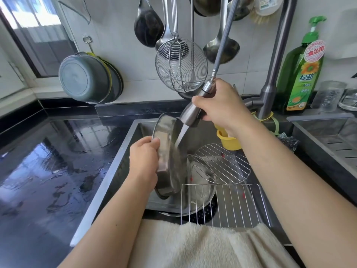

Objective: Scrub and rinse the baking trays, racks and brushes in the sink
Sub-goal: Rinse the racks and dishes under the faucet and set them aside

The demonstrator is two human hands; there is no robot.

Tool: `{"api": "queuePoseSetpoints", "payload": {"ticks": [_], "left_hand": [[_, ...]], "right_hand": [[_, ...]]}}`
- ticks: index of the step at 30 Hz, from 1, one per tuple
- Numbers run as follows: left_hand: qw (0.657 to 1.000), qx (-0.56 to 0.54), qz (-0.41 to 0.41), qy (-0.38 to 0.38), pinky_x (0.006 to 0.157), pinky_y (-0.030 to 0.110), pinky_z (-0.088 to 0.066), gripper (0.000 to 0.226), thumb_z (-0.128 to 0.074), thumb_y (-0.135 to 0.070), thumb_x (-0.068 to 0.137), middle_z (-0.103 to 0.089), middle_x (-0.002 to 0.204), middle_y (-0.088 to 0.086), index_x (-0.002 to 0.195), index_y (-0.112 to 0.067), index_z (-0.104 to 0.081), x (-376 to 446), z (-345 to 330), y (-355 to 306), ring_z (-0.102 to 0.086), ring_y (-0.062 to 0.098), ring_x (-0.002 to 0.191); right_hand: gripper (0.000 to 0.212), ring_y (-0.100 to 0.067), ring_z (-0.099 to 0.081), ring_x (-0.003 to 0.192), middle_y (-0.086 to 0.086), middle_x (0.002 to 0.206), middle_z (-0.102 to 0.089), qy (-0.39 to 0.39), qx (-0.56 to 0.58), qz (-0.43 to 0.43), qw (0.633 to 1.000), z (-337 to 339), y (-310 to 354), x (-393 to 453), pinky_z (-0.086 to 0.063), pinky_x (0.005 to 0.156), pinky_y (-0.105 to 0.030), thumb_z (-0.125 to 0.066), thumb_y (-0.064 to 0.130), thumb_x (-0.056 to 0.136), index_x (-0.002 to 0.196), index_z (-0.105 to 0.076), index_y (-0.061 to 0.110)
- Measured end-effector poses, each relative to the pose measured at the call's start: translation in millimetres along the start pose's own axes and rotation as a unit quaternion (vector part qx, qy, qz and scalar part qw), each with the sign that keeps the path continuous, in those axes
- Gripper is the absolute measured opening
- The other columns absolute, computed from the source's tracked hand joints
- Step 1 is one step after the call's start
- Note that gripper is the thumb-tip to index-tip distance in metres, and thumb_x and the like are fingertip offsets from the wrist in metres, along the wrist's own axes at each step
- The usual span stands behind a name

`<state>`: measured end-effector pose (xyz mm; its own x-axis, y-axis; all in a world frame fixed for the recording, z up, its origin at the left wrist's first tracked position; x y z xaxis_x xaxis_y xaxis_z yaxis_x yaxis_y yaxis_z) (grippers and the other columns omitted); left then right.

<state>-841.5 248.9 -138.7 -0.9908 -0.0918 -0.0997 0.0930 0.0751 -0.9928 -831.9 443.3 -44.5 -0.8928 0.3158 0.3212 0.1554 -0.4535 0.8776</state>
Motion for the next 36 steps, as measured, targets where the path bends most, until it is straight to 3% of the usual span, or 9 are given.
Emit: {"api": "queuePoseSetpoints", "payload": {"ticks": [6,9,11,14,16,22,27,30,36], "left_hand": [[0.974,-0.114,0.070,-0.184,0.032,0.015,-0.026,0.036,-0.054,-0.004,0.102,-0.040,0.028,-0.005,0.069,-0.013,-0.042,1.5,22.8,-23.3,-0.038,0.007,0.023],[0.968,-0.129,0.047,-0.209,0.025,0.013,-0.026,0.038,-0.052,-0.008,0.105,-0.050,0.053,0.001,0.071,-0.015,-0.037,-2.2,31.2,-34.0,-0.043,0.004,0.040],[0.962,-0.150,0.061,-0.221,0.031,0.014,-0.032,0.035,-0.052,-0.009,0.104,-0.047,0.064,0.000,0.073,-0.016,-0.039,3.5,34.3,-32.2,-0.045,0.006,0.048],[0.944,-0.210,0.107,-0.232,0.071,0.029,-0.051,0.023,-0.057,-0.009,0.101,-0.059,0.069,-0.003,0.080,-0.016,-0.052,10.4,35.3,-25.0,-0.060,0.014,0.077],[0.938,-0.238,0.135,-0.212,0.076,0.034,-0.051,0.011,-0.058,-0.006,0.100,-0.060,0.084,-0.001,0.091,-0.013,-0.061,14.8,33.3,-17.4,-0.058,0.018,0.083],[0.935,-0.289,0.192,-0.073,0.045,0.020,-0.049,0.011,-0.052,-0.008,0.105,-0.061,0.085,0.007,0.108,-0.003,-0.061,22.5,13.0,8.6,-0.060,0.014,0.046],[0.940,-0.271,0.207,0.003,0.084,0.045,-0.062,0.020,-0.054,-0.005,0.104,-0.076,0.105,0.017,0.116,0.006,-0.066,17.0,-3.8,22.6,-0.077,0.029,0.093],[0.947,-0.233,0.221,0.018,0.075,0.036,-0.063,0.024,-0.048,-0.004,0.107,-0.078,0.094,0.016,0.114,0.008,-0.068,15.6,-12.7,24.6,-0.077,0.022,0.086],[0.968,-0.065,0.236,0.046,0.088,0.042,-0.057,0.018,-0.054,-0.004,0.100,-0.073,0.106,0.016,0.104,0.002,-0.071,22.0,-12.2,39.9,-0.070,0.032,0.099]], "right_hand": [[0.024,-0.027,-0.069,0.094,0.001,0.095,-0.066,0.009,-0.024,-0.015,1.000,7.7,0.1,1.0,-0.061,0.080,-0.051,-0.071,0.036,0.074,0.088,-0.055,0.026],[0.024,-0.030,-0.068,0.095,-0.001,0.097,-0.065,0.014,-0.041,-0.018,0.999,11.9,-0.6,1.3,-0.061,0.079,-0.052,-0.071,0.034,0.074,0.089,-0.054,0.026],[0.024,-0.032,-0.067,0.093,-0.002,0.096,-0.064,0.002,-0.077,-0.020,0.997,15.7,-2.3,1.1,-0.061,0.079,-0.053,-0.070,0.034,0.075,0.091,-0.053,0.025],[0.027,-0.034,-0.066,0.094,-0.004,0.097,-0.063,-0.005,-0.121,-0.024,0.992,22.5,-2.9,1.3,-0.060,0.080,-0.054,-0.070,0.032,0.077,0.097,-0.054,0.021],[0.027,-0.033,-0.068,0.093,-0.005,0.099,-0.064,0.006,-0.110,-0.034,0.993,25.8,-1.1,1.3,-0.062,0.076,-0.052,-0.072,0.028,0.079,0.098,-0.056,0.018],[0.024,-0.024,-0.072,0.091,-0.007,0.101,-0.067,0.058,0.000,-0.047,0.997,15.7,10.0,-4.6,-0.064,0.064,-0.043,-0.078,0.020,0.085,0.098,-0.059,0.012],[0.029,-0.024,-0.072,0.095,-0.011,0.105,-0.067,0.052,0.059,-0.040,0.996,2.7,16.6,-8.2,-0.064,0.064,-0.043,-0.079,0.020,0.085,0.105,-0.060,0.008],[0.029,-0.024,-0.070,0.094,-0.008,0.103,-0.066,0.028,0.041,-0.032,0.998,-1.6,13.7,-7.3,-0.065,0.064,-0.043,-0.078,0.023,0.085,0.103,-0.058,0.010],[0.025,-0.026,-0.066,0.099,0.002,0.101,-0.060,-0.012,-0.017,-0.011,1.000,2.2,-2.4,0.6,-0.063,0.079,-0.049,-0.075,0.028,0.089,0.094,-0.050,0.024]]}}
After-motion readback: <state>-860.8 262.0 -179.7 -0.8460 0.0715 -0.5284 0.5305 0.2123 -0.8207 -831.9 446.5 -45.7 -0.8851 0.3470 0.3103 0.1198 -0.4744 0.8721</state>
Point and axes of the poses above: each hand's wrist, its own x-axis towards the middle knuckle, its own z-axis out of the back of the hand, y = z × x, the point moved 1 cm from there along x, towards the middle knuckle
